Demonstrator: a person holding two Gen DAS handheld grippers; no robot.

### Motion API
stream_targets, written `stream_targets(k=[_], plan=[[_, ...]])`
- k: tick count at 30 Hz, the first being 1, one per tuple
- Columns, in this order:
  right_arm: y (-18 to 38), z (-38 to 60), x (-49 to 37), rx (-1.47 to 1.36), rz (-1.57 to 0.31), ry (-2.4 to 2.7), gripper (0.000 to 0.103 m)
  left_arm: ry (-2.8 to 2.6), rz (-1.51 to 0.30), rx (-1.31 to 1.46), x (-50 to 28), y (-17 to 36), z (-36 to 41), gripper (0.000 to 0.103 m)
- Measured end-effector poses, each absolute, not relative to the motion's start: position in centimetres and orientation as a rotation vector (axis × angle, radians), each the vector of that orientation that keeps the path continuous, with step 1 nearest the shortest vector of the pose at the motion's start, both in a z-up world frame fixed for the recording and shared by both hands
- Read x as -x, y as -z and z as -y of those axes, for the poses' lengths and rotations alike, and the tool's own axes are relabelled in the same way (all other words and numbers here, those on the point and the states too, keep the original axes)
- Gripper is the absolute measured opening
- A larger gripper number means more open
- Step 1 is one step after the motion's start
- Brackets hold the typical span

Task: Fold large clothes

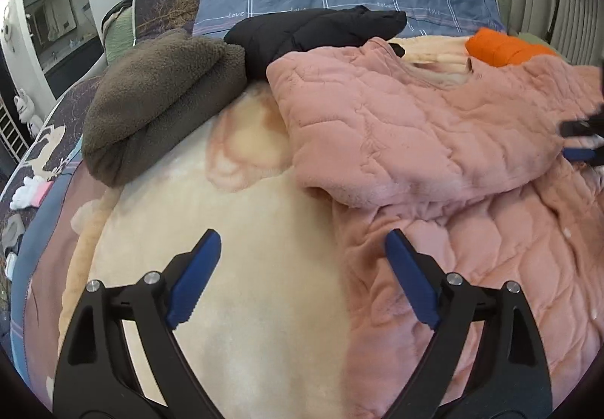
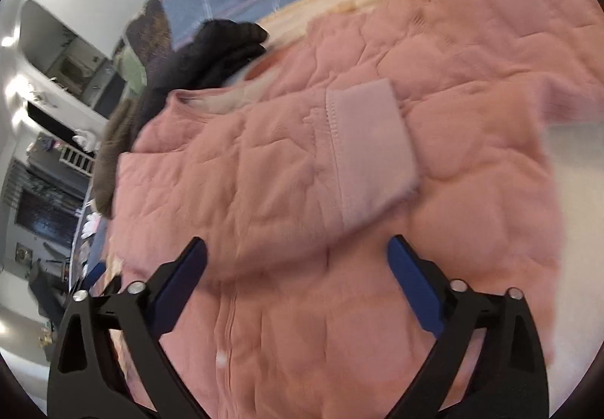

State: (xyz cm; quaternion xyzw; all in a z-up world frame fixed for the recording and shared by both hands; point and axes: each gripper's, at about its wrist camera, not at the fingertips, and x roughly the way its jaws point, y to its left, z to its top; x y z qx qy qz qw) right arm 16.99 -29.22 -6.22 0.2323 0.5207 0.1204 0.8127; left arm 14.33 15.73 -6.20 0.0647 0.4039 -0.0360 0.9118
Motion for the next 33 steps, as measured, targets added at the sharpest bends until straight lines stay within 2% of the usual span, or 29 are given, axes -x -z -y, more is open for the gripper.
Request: stream_targets(k=[2,3,4,9,11,14,15,16,18,22,24,26,28,31,33], plan=[[6.1,28.6,-18.2,-0.493,-1.087,-0.198,0.059,0.078,-0.824,-0.159,-15.1,6.3,-15.3,0.092],[5.6,28.4,-18.6,-0.491,-1.071,-0.192,0.034,0.076,-0.818,-0.168,-15.9,6.4,-15.0,0.092],[4.4,28.1,-19.0,-0.502,-1.034,-0.203,0.012,0.072,-0.815,-0.171,-16.4,6.4,-14.7,0.092],[-2.6,29.8,-18.4,-0.538,-0.749,-0.243,0.011,0.102,-0.817,-0.164,-18.4,6.6,-13.3,0.093],[-3.3,30.8,-18.1,-0.492,-0.717,-0.168,0.011,0.100,-0.808,-0.166,-18.5,6.6,-13.1,0.095],[-0.5,32.5,-19.1,-0.435,-0.806,-0.068,0.015,0.082,-0.798,-0.193,-18.6,6.9,-12.8,0.095],[0.8,32.8,-19.3,-0.420,-0.857,-0.059,0.018,0.071,-0.800,-0.198,-18.7,7.0,-12.8,0.095],[3.3,33.2,-19.6,-0.409,-0.960,-0.049,0.027,0.060,-0.805,-0.197,-18.9,7.1,-12.9,0.095],[5.6,33.9,-19.3,-0.445,-1.013,-0.029,0.034,0.039,-0.814,-0.186,-19.2,7.3,-13.2,0.095],[3.7,34.7,-16.7,-0.439,-0.886,-0.010,0.036,0.024,-0.817,-0.168,-19.7,7.2,-13.7,0.094],[2.2,34.4,-15.5,-0.406,-0.834,-0.007,0.036,0.022,-0.807,-0.167,-19.6,6.8,-13.5,0.090],[0.6,33.3,-15.0,-0.361,-0.775,-0.042,0.036,0.033,-0.787,-0.185,-19.2,6.3,-12.8,0.079],[-0.3,32.2,-14.3,-0.337,-0.739,-0.093,0.037,0.048,-0.771,-0.222,-18.7,6.0,-11.8,0.075],[0.3,29.9,-14.8,-0.301,-0.771,-0.215,0.047,0.073,-0.769,-0.265,-18.3,6.0,-10.7,0.075],[2.2,28.8,-16.0,-0.278,-0.845,-0.253,0.049,0.074,-0.779,-0.290,-18.6,6.3,-10.3,0.076]])
